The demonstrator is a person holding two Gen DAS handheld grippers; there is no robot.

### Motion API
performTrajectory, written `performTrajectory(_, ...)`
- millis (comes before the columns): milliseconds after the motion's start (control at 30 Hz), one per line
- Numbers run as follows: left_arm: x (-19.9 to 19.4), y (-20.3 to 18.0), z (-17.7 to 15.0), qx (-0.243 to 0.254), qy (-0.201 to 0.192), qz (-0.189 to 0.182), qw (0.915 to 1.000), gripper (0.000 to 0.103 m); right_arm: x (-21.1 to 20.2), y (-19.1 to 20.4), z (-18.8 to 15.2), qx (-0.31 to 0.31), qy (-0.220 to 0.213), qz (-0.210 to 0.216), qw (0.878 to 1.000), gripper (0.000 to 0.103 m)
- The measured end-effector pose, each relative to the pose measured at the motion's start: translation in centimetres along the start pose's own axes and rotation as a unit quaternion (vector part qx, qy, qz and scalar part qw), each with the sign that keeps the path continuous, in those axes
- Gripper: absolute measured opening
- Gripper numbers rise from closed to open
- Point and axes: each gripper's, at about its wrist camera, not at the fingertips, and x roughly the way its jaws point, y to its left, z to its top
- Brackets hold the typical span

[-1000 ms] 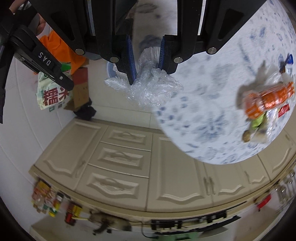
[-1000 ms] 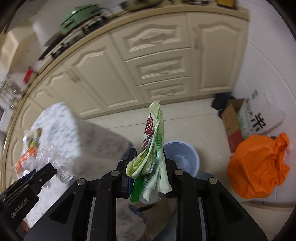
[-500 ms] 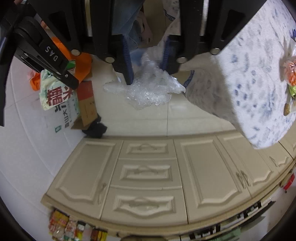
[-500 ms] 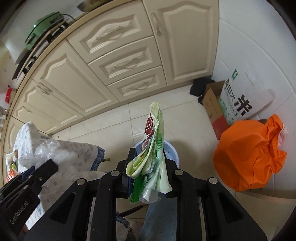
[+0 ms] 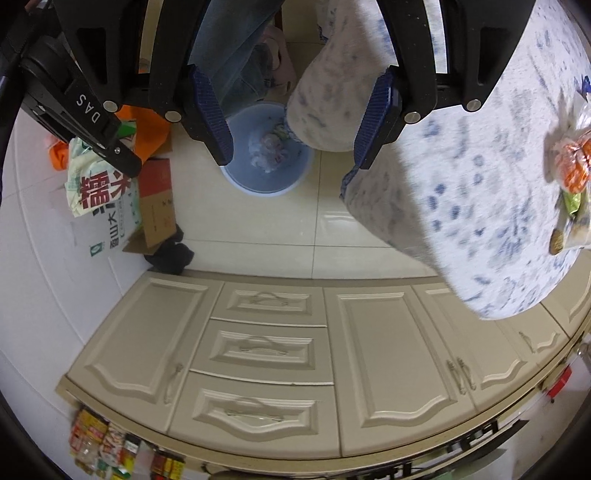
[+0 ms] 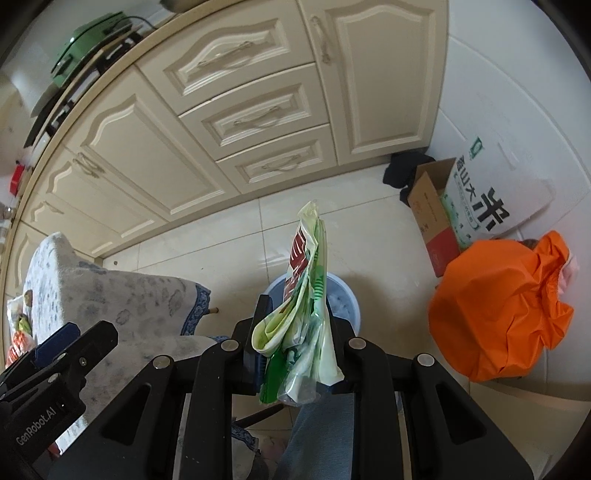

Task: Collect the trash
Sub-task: 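Open the right tool to drop the snack wrapper into the blue bin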

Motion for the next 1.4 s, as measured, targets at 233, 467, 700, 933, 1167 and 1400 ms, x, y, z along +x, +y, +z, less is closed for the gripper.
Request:
performTrajectory(233,-2.0,1.9,-1.3,-0.016,-0.005,-0.006,0.9998,0.064,-0.5,2.7,-0.3,-0.032,-0.007,0.006,0.999,0.029)
performTrajectory(467,-3.0,2.7,-2.2,-0.016,-0.005,-0.001,0.9999,0.064,-0.9,2.4,-0.3,-0.023,-0.017,-0.021,0.999,0.078)
performTrajectory(700,-3.3,3.3,-2.2,-0.017,-0.003,-0.002,0.9999,0.064,-1.0,1.7,-0.3,-0.009,-0.012,-0.031,0.999,0.078)
performTrajectory(933,-3.8,2.9,-2.5,-0.014,-0.002,-0.006,0.9999,0.064,-1.8,1.8,-0.8,-0.012,-0.015,-0.035,0.999,0.078)
performTrajectory(1167,-4.9,2.2,-3.3,-0.007,-0.002,-0.018,0.9998,0.064,-3.7,2.1,-1.6,-0.019,-0.028,-0.038,0.999,0.078)
performTrajectory(1400,-7.0,2.1,-4.6,0.001,-0.013,-0.023,0.9997,0.064,-6.2,2.5,-2.6,-0.021,-0.052,-0.04,0.998,0.079)
